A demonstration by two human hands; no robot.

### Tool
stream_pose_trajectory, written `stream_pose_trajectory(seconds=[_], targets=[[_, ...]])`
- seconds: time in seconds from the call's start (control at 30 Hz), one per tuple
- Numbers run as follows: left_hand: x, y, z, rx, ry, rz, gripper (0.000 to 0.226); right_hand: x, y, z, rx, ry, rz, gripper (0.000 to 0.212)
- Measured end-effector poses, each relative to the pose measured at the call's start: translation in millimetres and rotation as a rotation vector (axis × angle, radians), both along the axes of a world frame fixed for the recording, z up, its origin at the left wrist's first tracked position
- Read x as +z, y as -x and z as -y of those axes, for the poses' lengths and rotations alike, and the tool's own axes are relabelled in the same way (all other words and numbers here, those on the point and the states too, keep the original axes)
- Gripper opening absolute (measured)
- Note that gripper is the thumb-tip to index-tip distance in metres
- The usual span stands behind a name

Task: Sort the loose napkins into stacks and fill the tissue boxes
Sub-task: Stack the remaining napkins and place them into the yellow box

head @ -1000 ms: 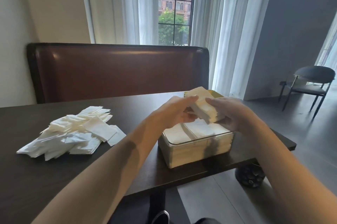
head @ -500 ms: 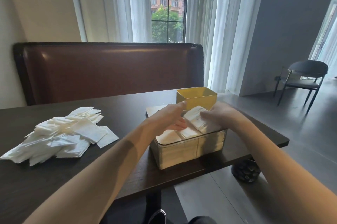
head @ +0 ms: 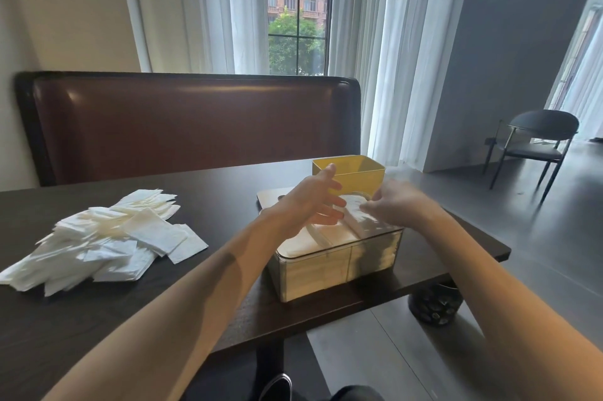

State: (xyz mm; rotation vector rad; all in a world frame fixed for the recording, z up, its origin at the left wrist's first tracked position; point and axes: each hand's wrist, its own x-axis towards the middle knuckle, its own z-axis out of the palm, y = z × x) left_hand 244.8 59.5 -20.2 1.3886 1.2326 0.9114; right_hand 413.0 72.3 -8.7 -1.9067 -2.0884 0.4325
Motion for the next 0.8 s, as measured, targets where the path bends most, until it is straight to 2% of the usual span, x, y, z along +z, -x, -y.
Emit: stream_pose_trajectory(seconds=[0.17, 0.33, 0.43, 0.5, 0.63, 0.8], targets=[[-3.3, -0.4, -2.0, -0.037, 0.102, 0.021, 0.063, 1.0, 3.1, 2.2, 0.025, 0.001, 0.083, 0.032], [-2.8, 1.9, -2.5, -0.011, 0.116, 0.067, 0.057, -1.6, 7.3, 1.2, 0.034, 0.011, 0.067, 0.033], [-2.9, 1.5, -2.0, -0.005, 0.127, 0.07, 0.059, -5.5, 5.6, -2.2, 0.002, -0.085, 0.015, 0.027], [-3.2, 1.8, -1.4, -0.001, 0.133, 0.083, 0.06, -7.6, 4.5, -3.9, -0.007, -0.166, -0.057, 0.031], [-3.5, 3.0, -0.7, 0.016, 0.145, 0.14, 0.061, -8.9, 3.6, -7.7, -0.021, -0.175, -0.159, 0.027], [-1.9, 3.8, -0.3, 0.034, 0.14, 0.146, 0.06, -11.9, 3.5, -10.3, -0.079, -0.122, -0.05, 0.032]])
